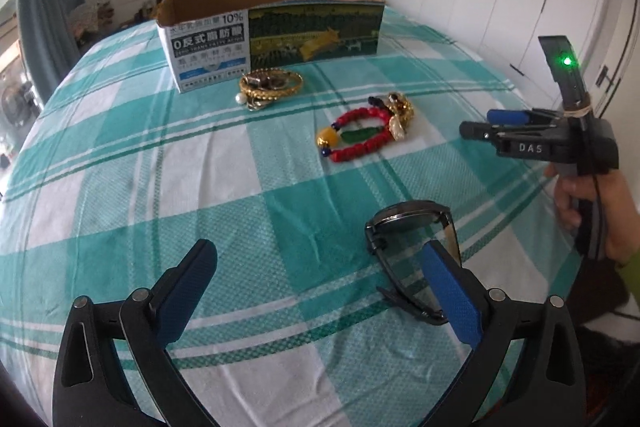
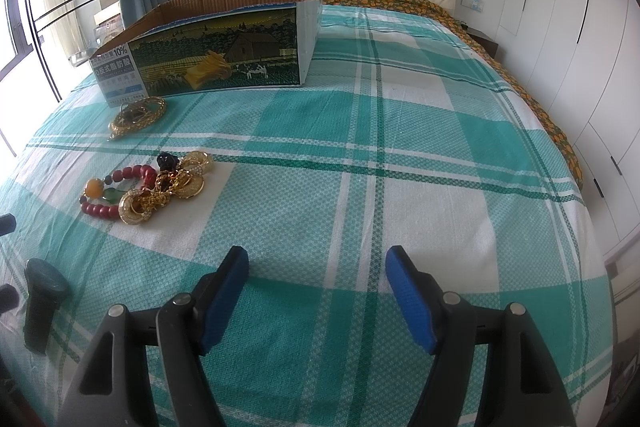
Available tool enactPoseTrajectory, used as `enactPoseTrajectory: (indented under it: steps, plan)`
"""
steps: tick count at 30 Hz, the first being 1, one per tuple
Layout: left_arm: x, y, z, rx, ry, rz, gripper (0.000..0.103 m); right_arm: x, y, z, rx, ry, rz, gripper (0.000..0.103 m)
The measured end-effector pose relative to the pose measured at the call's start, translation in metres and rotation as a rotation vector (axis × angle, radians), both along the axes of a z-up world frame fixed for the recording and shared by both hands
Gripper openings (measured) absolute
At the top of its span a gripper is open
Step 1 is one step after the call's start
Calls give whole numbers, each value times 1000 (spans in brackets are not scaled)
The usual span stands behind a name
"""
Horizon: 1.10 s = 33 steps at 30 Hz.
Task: Organize jewelry
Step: 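Grasp the black-strap watch with the left tool while the right grasps the gold earrings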
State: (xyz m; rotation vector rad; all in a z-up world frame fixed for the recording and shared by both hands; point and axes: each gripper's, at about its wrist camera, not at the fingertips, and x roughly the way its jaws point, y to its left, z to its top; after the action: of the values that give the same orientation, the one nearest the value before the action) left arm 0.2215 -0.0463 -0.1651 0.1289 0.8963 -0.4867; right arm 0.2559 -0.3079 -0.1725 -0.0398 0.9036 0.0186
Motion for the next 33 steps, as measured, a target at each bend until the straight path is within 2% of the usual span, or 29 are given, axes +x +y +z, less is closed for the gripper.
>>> enactPoseTrajectory:
  steps: [2,4,6,7,9,10,11,12,13,15,17,18,19,20,22,24,25,26,27,33]
  plan:
    - [1,-4,-3,-17,18,-10,101,0,0,0,1,0,0,73]
    - [0,-12,-6,8,17,-16,100,0,0,0,0,0,0,73]
    - [0,-19,-10,46,18,-14,85,0,0,0,0,0,0,73]
    - [0,-22,-13,58,33,-12,69,0,0,0,0,0,0,73]
    - [-4,-26,-11,85,9,0,53,0,0,0,0,0,0,73]
    - [-4,-27,-11,82,9,-6,37,0,0,0,-1,0,0,73]
    - [-5,-28,-10,77,10,-12,17,0,1,0,-3,0,0,73]
    - [-4,-28,-10,67,20,-17,12,-2,1,0,1,-1,-5,73]
    - [-3,-27,-9,63,22,-11,12,-4,2,2,33,-3,-7,73]
    - [-3,-23,-8,61,15,11,12,-10,10,8,163,-26,37,73]
    - [-1,-17,-6,61,12,37,11,-10,29,13,231,-40,89,71]
    - [-1,-14,-5,55,15,46,11,-7,36,14,256,-32,107,66]
    - [0,-10,-5,50,18,55,11,0,42,13,293,-15,119,53]
    - [1,-7,-4,47,18,64,11,9,46,10,336,9,121,45]
    - [2,-2,-2,46,14,78,11,27,53,4,385,44,101,44]
    - [3,2,-1,47,10,92,11,37,58,0,378,42,88,37]
    - [3,5,-1,48,7,100,11,40,61,0,370,47,85,18]
    - [3,8,0,50,4,109,11,41,62,-1,379,60,86,17]
    - [2,11,0,49,2,116,11,38,61,0,384,55,84,8]
    - [4,23,-1,46,4,141,11,-2,46,22,295,1,127,7]
